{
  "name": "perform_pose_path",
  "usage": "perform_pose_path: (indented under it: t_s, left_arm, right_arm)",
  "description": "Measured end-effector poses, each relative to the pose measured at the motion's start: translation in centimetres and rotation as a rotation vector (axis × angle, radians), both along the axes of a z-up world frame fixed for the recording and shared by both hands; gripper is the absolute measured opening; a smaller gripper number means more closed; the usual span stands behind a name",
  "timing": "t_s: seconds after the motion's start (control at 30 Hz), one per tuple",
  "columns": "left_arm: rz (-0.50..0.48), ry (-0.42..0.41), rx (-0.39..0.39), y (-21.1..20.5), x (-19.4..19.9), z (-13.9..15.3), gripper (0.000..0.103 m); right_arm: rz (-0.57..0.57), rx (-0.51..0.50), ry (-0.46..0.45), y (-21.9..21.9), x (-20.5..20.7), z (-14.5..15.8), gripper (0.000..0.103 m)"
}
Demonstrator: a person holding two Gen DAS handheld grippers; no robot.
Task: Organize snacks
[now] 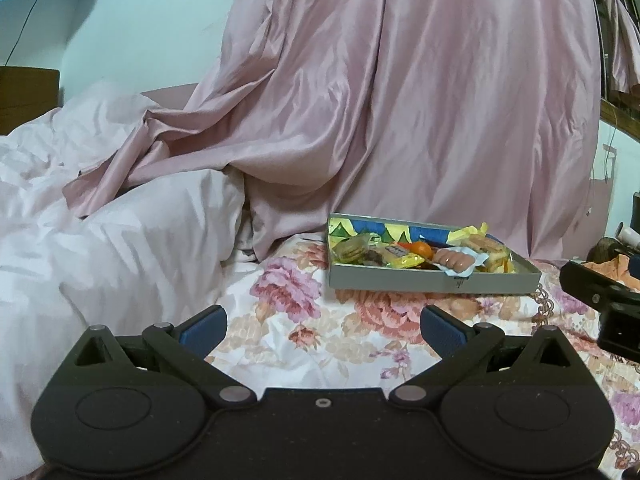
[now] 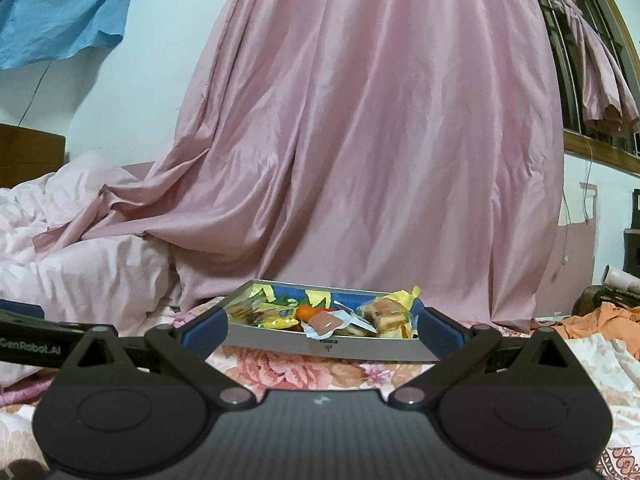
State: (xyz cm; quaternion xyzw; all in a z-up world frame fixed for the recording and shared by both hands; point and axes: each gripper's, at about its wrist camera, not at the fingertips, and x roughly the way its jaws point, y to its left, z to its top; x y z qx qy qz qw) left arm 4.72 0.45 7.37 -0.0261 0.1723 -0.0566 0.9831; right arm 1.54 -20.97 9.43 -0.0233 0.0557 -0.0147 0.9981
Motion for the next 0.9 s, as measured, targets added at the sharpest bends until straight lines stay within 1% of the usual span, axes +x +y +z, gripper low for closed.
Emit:
perform_pose_path:
  t_s: [0.17, 0.27, 0.4, 0.57, 0.9]
  left_arm:
    - [0.001, -0.004, 0.011, 0.7, -0.5, -1.2, 0.102]
    - [-0.006, 0.006, -0.004, 1.1, -0.5, -1.8, 0.102]
    - [-0.027, 0.013, -0.022, 1.6, -0.7, -2.9, 0.102]
    - [-0.014, 0.036, -0.015, 1.8, -0.8, -3.9, 0.102]
    - [-0.026, 0.034, 0.022, 1.3, -1.0, -4.0, 0.102]
  right_arm:
    - [-0.003, -0.005, 0.017, 0.6, -1.0, -1.0, 0.103]
    - [-0.009, 0.008, 0.040, 0.8, -1.5, -1.9, 0.103]
    - [-0.019, 0.019, 0.100, 0.7, -1.1, -3.1, 0.103]
    - [-0.037, 0.026, 0.178, 0.6, 0.0, -4.6, 0.103]
    - [-0.037, 0.032, 0.182, 0.5, -0.1, -4.8, 0.103]
